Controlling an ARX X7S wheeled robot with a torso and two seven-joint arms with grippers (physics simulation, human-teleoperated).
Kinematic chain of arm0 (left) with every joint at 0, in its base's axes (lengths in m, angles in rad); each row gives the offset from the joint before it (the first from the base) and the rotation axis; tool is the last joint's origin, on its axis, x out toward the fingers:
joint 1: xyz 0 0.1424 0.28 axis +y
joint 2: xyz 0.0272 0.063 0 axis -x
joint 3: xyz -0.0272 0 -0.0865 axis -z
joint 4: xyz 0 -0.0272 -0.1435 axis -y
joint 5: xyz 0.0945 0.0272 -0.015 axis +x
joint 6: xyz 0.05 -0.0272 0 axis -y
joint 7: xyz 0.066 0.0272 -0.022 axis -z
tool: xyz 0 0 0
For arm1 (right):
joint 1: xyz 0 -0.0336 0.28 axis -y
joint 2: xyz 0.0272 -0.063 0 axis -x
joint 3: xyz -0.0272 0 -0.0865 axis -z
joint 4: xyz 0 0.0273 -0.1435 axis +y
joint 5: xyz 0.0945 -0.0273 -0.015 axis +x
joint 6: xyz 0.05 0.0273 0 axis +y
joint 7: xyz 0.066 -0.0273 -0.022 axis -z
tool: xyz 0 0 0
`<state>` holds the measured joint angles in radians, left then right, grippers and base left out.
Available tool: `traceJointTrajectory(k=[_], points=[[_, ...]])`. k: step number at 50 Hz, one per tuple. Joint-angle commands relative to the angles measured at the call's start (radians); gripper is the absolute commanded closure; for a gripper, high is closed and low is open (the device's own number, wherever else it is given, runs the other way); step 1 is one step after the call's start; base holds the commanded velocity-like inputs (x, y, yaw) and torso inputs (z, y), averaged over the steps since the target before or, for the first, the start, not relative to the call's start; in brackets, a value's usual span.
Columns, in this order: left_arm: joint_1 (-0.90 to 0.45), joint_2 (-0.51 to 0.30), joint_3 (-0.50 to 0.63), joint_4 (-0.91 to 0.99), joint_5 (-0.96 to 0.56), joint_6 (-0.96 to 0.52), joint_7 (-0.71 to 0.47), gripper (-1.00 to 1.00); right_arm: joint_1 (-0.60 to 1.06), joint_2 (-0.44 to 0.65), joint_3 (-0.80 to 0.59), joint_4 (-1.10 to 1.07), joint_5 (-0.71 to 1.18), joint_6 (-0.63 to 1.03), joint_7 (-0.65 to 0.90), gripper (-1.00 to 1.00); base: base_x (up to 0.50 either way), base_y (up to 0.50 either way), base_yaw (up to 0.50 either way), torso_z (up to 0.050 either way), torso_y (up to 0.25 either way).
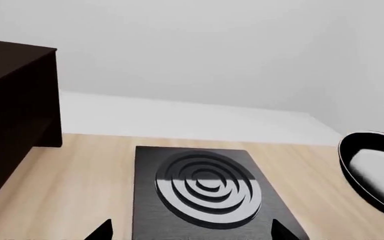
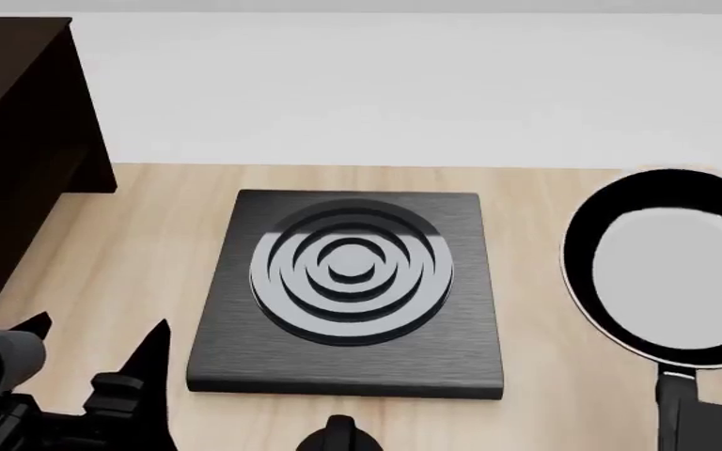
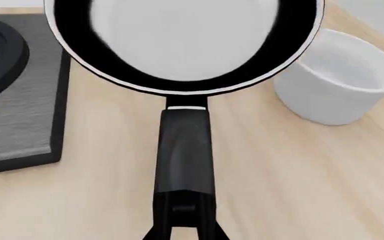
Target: Put the frying pan on the cabinet shelf.
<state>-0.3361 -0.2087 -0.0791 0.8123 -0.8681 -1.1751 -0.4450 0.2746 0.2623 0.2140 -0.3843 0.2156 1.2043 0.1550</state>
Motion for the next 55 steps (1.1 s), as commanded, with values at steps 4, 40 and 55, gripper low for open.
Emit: traceJointTrajectory(k=[4, 40, 55], points=[[-0.076, 0.006, -0.011, -0.083, -0.044, -0.029, -0.005, -1.0, 0.204, 0.062, -0.142, 0.021, -0.036, -0.022, -0.04, 1.0, 0.0, 0.0, 0.0, 0.0, 0.0], [-0.584, 0.123, -0.134, -0.518, -0.677, -0.343, -0.321, -1.0, 0.476, 0.123, -0.149, -0.33, 0.685, 0.298, 0.266, 1.0, 0.0, 0.0, 0.0, 0.0, 0.002], [-0.58, 0.13, -0.067, -0.555, -1.044, -0.218, -0.584, -1.0, 0.622, 0.135, -0.151, -0.282, 1.068, 0.329, 0.547, 1.0, 0.0, 0.0, 0.0, 0.0, 0.002]])
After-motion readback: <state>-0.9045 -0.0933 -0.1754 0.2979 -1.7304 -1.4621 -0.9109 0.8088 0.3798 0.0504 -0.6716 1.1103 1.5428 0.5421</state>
